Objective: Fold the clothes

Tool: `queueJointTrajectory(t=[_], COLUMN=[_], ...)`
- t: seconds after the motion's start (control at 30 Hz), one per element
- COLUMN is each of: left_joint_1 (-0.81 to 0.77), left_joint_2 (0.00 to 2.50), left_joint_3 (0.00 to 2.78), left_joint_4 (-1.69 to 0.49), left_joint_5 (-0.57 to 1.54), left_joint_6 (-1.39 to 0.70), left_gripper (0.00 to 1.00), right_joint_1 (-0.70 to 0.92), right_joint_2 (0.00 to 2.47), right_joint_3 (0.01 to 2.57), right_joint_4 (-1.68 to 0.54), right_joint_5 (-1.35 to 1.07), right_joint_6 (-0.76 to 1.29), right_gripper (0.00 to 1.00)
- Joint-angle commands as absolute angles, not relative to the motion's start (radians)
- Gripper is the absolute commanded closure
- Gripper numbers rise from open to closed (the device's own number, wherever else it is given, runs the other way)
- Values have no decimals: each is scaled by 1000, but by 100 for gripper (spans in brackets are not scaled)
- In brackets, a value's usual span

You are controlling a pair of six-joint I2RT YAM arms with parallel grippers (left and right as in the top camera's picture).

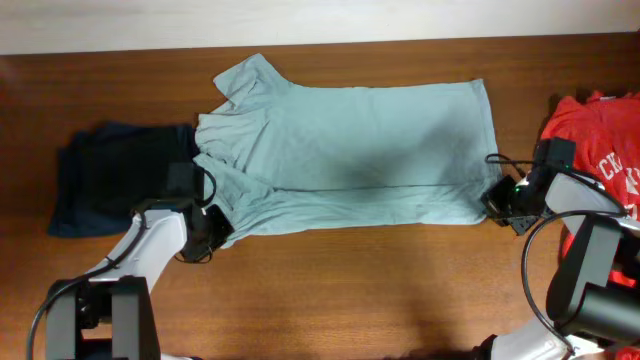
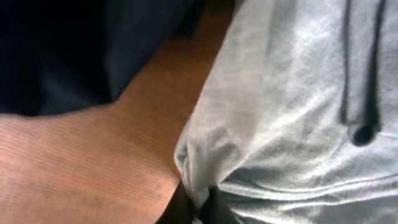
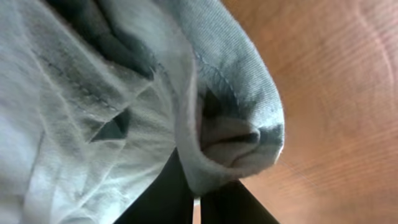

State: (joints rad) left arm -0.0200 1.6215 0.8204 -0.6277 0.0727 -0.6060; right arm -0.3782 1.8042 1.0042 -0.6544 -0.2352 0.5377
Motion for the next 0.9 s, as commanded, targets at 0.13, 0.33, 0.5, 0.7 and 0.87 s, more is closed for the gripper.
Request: queueJointTrajectory(t=[0.13, 0.33, 0.5, 0.7, 0.87], left_joint_1=[-17, 0, 44, 49, 50], left_joint_2=[1488, 1338, 1222, 1165, 1164], left_joint_3=[910, 914, 914, 914, 940], left_joint_4=[-833, -977, -1062, -1130, -1077], left_joint_5=[116, 79, 75, 36, 25], left_joint_6=[-590, -589, -574, -570, -562], left_gripper=[100, 100, 100, 100, 100], right_joint_1=[-375, -375, -374, -374, -374], right_joint_2=[1689, 1561, 1526, 1526, 1526], right_joint_3=[971, 972, 972, 971, 991], right_joint_4=[-831, -934, -965, -994, -945], right_joint_5=[27, 173, 173, 173, 119], right_joint_6=[529, 533, 533, 533, 530], right_gripper=[96, 96, 96, 96, 96])
